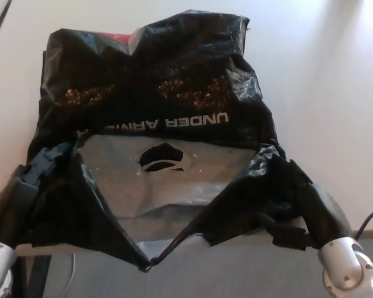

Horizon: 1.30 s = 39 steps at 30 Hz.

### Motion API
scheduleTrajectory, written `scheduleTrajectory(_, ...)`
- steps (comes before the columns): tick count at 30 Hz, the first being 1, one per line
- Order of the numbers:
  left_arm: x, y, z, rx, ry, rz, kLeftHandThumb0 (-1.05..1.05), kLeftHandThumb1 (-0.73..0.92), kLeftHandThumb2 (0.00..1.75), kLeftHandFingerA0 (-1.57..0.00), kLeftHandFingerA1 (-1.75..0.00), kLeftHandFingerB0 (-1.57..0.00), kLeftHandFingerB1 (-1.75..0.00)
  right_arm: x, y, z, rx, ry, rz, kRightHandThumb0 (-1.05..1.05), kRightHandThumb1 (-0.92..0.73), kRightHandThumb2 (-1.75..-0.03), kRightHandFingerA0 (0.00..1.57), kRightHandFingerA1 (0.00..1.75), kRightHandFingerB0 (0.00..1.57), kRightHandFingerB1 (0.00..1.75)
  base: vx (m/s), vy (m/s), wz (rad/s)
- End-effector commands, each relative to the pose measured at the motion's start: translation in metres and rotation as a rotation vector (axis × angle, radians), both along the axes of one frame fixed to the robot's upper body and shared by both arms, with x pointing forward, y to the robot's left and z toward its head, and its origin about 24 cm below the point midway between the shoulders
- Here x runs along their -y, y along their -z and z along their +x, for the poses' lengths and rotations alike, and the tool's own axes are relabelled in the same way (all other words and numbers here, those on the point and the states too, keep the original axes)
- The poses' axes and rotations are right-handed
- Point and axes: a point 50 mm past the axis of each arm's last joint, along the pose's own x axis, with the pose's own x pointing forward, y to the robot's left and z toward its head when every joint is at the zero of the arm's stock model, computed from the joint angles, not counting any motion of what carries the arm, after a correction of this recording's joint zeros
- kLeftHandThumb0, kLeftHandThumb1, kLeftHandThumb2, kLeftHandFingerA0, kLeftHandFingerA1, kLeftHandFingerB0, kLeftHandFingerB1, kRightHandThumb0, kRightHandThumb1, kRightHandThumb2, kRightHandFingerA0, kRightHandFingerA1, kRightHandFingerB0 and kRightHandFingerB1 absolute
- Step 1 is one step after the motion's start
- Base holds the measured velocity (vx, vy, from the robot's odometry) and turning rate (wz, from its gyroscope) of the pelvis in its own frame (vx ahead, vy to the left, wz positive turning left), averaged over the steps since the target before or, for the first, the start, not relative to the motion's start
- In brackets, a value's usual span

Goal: A plastic bag is kept infront of the robot in the middle of the desk and the robot uses both its hands to grab it from the top and lifts it up and then releases it.

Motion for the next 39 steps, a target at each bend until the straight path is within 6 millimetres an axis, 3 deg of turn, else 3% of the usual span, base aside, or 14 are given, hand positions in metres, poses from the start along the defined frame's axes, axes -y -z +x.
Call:
scheduleTrajectory(1, -0.01, -0.006, 0.011, -0.113, -0.1, -0.046, -0.39, 0.44, 0.84, -0.72, -0.93, -0.58, -0.62, 0.005, 0.0, 0.006, -0.218, 0.039, 0.189, -0.3, -0.53, -1.02, 0.0, 0.48, 0.0, 0.5, 0.0, 0.0, 0.0)
scheduleTrajectory(2, -0.011, -0.007, 0.012, -0.147, -0.106, -0.053, -0.4, 0.57, 0.59, -0.5, -1.38, -0.66, -0.74, 0.006, 0.0, 0.007, -0.229, 0.054, 0.215, -0.3, -0.52, -1.01, 0.0, 0.48, 0.0, 0.49, 0.0, 0.0, 0.0)
scheduleTrajectory(3, -0.012, -0.008, 0.014, -0.176, -0.1, -0.066, -0.4, 0.67, 0.55, -0.58, -1.72, -0.42, -1.45, 0.008, -0.001, 0.01, -0.234, 0.06, 0.227, -0.46, -0.62, -0.61, 0.22, 0.34, 0.07, 0.2, 0.0, 0.0, 0.0)
scheduleTrajectory(5, -0.014, -0.01, 0.016, -0.228, -0.102, -0.128, -0.32, 0.77, 0.57, -0.72, -1.75, -0.44, -1.75, 0.012, -0.003, 0.018, -0.261, 0.089, 0.293, -0.46, -0.6, -0.6, 0.23, 0.34, 0.07, 0.2, 0.0, 0.0, 0.0)
scheduleTrajectory(10, -0.027, -0.018, 0.025, -0.278, -0.153, -0.255, -0.23, 0.81, 0.59, -0.77, -1.75, -0.38, -1.75, 0.022, -0.007, 0.032, -0.266, 0.193, 0.467, -0.5, -0.62, -0.62, 0.21, 0.53, 0.1, 0.23, 0.0, 0.0, 0.0)
scheduleTrajectory(11, -0.028, -0.018, 0.026, -0.281, -0.153, -0.263, -0.22, 0.8, 0.59, -0.75, -1.75, -0.4, -1.75, 0.024, -0.007, 0.033, -0.269, 0.209, 0.475, -0.52, -0.64, -0.55, 0.51, 1.73, 0.14, 0.24, 0.0, 0.0, 0.0)
scheduleTrajectory(12, -0.031, -0.018, 0.026, -0.287, -0.157, -0.27, -0.41, 0.62, 0.81, -1.1, -1.49, -0.71, -1.28, 0.026, -0.007, 0.035, -0.261, 0.241, 0.489, -0.43, -0.48, -0.87, 1.16, 1.36, 0.46, 0.57, 0.0, 0.0, 0.0)
scheduleTrajectory(15, -0.035, -0.02, 0.028, -0.301, -0.159, -0.277, -0.23, 0.75, 0.59, -0.76, -1.75, -0.47, -1.75, 0.028, -0.008, 0.036, -0.225, 0.245, 0.471, -0.4, -0.59, -0.58, 0.8, 1.68, 0.71, 0.65, 0.0, 0.0, 0.0)
scheduleTrajectory(16, -0.037, -0.021, 0.028, -0.303, -0.152, -0.276, -0.26, 0.73, 0.59, -0.79, -1.75, -0.5, -1.75, 0.028, -0.009, 0.036, -0.209, 0.222, 0.436, -0.46, -0.48, -0.77, 0.93, 1.34, 0.72, 1.05, 0.0, 0.0, 0.0)
scheduleTrajectory(17, -0.038, -0.024, 0.028, -0.306, -0.122, -0.245, -0.3, 0.7, 0.6, -0.85, -1.75, -0.58, -1.75, 0.028, -0.009, 0.037, -0.201, 0.22, 0.482, -0.31, -0.71, -0.52, 0.66, 1.72, 0.53, 1.66, 0.0, 0.0, 0.0)
scheduleTrajectory(18, -0.038, -0.026, 0.028, -0.31, -0.101, -0.229, -0.3, 0.68, 0.6, -0.87, -1.75, -0.6, -1.75, 0.028, -0.009, 0.037, -0.2, 0.221, 0.523, -0.29, -0.74, -0.51, 0.65, 1.74, 0.53, 1.7, 0.0, 0.0, 0.0)
scheduleTrajectory(26, -0.033, -0.033, 0.026, -0.294, -0.041, -0.212, -0.34, 0.64, 0.59, -0.94, -1.75, -0.65, -1.75, 0.029, -0.014, 0.038, -0.21, 0.27, 0.7, -0.31, -0.7, -0.56, 0.69, 1.75, 0.41, 1.75, 0.0, 0.0, 0.0)
scheduleTrajectory(37, -0.008, -0.082, 0.03, -0.075, 0.109, -0.345, -0.32, 0.68, 0.59, -0.97, -1.75, -0.67, -1.73, 0.026, -0.079, 0.051, -0.071, 0.113, 0.791, -0.28, -0.7, -0.58, 0.79, 1.75, 0.49, 1.71, 0.0, 0.0, 0.0)
scheduleTrajectory(39, 0.0, -0.087, 0.028, -0.062, 0.139, -0.344, -0.32, 0.67, 0.59, -0.96, -1.75, -0.65, -1.74, 0.02, -0.081, 0.046, -0.082, 0.083, 0.833, -0.37, -0.52, -0.8, 1.13, 1.46, 0.79, 1.26, 0.0, 0.0, 0.0)
